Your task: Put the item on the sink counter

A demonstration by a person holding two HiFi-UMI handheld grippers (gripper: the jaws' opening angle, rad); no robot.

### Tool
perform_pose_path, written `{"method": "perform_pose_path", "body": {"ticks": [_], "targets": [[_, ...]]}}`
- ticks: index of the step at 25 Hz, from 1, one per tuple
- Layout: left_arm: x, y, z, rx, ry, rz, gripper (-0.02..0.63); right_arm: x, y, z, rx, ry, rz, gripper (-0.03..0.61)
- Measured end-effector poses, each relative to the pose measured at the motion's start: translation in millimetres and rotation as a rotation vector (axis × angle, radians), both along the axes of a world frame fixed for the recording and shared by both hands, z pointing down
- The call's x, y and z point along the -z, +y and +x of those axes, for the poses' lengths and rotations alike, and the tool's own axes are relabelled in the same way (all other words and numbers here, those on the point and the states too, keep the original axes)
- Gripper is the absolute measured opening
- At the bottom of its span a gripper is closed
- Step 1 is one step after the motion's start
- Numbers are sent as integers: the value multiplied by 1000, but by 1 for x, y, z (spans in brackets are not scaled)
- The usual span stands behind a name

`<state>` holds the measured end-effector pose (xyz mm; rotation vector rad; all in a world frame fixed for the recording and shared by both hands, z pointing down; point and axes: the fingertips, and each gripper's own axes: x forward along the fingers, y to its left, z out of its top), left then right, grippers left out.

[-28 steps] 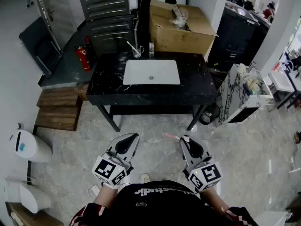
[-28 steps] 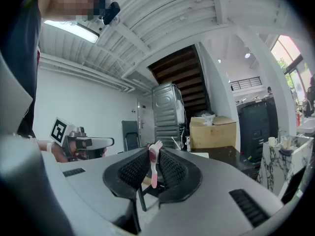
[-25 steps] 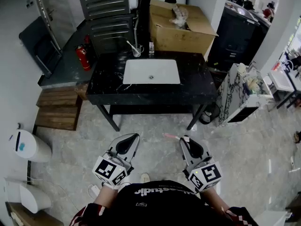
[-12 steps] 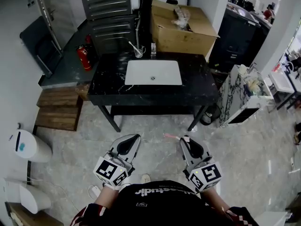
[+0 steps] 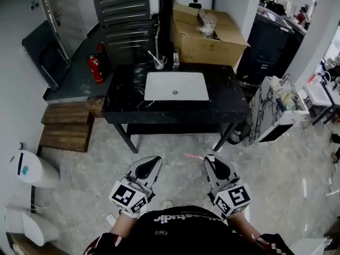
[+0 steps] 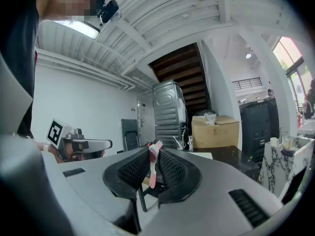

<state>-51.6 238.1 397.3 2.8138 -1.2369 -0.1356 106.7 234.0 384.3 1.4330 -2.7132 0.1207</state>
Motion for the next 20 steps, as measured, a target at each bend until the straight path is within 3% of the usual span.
{"method": "perform_pose_path", "body": {"ticks": [8, 14, 20], "targets": [[-20, -11, -38, -11, 14, -27, 15, -9, -8, -27, -38, -11, -11, 83], [-32, -27, -47, -37, 25, -46, 15, -16, -17, -29, -80, -17, -31, 83], [-48, -58, -46, -27, 6, -69, 15, -26, -51, -27, -61, -31, -30, 83]]}}
